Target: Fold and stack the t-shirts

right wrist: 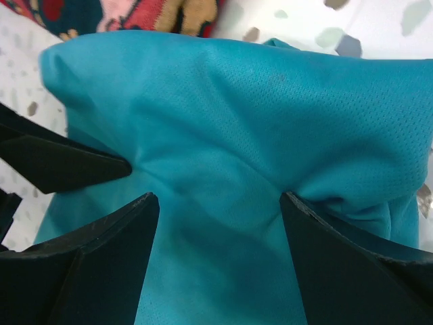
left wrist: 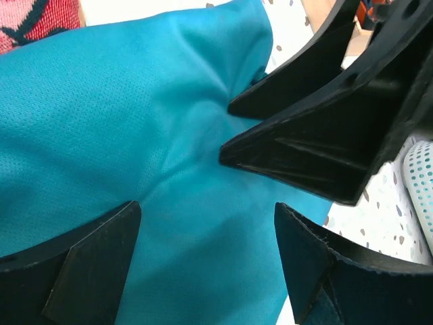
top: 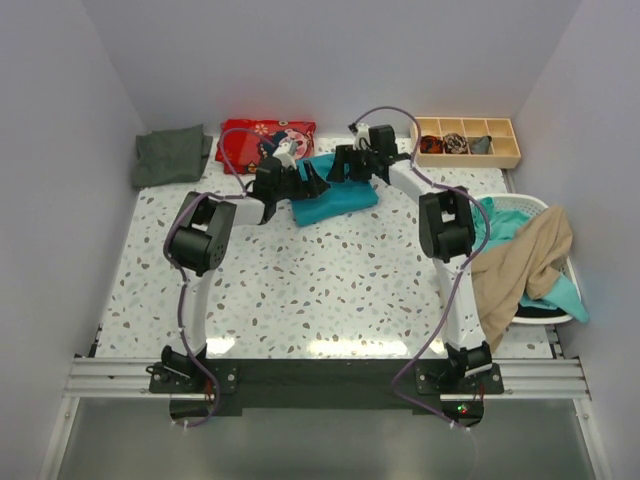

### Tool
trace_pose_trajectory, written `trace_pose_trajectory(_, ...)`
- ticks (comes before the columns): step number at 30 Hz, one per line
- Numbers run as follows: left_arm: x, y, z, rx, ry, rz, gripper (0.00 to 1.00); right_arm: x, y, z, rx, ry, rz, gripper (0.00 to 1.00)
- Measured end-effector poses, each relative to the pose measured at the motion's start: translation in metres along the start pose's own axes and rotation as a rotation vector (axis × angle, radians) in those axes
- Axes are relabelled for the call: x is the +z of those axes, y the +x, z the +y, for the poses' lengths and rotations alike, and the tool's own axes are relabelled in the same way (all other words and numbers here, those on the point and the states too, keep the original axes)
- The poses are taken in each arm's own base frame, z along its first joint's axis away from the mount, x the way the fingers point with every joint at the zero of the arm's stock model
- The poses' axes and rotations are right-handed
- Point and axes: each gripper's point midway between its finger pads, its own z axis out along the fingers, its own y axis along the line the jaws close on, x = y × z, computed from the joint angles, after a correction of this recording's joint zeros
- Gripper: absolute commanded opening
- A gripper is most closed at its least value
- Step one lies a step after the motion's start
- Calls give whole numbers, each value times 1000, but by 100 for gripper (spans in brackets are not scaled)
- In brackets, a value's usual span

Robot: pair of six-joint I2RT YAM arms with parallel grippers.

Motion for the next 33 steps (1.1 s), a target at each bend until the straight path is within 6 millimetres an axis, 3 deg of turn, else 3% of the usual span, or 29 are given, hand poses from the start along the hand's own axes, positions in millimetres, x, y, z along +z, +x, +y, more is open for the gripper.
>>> trace_pose_trajectory(1, 0, 0, -1, 1, 1, -1, 85, 2, 12, -3, 14, 2, 23, 77)
trace_pose_trajectory(5, -5, 5, 0, 5, -4, -1, 85, -4, 20, 1, 14, -11, 21, 75)
trace_pose_trajectory(10, -29, 25, -10, 10, -30, 33, 85, -28, 53, 19, 19, 13, 72, 75)
trace_pose_trajectory(14, -58, 54, -26, 11, -41, 91, 85, -55, 92, 43, 3, 40, 133, 75)
trace_pose_trajectory(18, -99, 91, -45, 11, -41, 160, 85, -82, 134, 76, -23, 42, 185, 76)
trace_pose_trajectory(22, -136, 110, -59, 14, -48, 215, 86, -114, 170, 100, -31, 41, 237, 78)
trace_pose_trajectory(24, -145, 99, -65, 37, -54, 199, 86, -125, 174, 106, -36, 49, 242, 78)
trace_pose_trajectory(26, -148, 79, -74, 69, -55, 158, 86, -130, 165, 105, -44, 65, 221, 79)
trace_pose_trajectory(30, -139, 25, -96, 147, -36, 46, 86, -133, 141, 102, -61, 101, 185, 79)
trace_pose_trajectory(33, -130, -3, -108, 188, -24, -12, 86, -133, 125, 101, -78, 127, 161, 79)
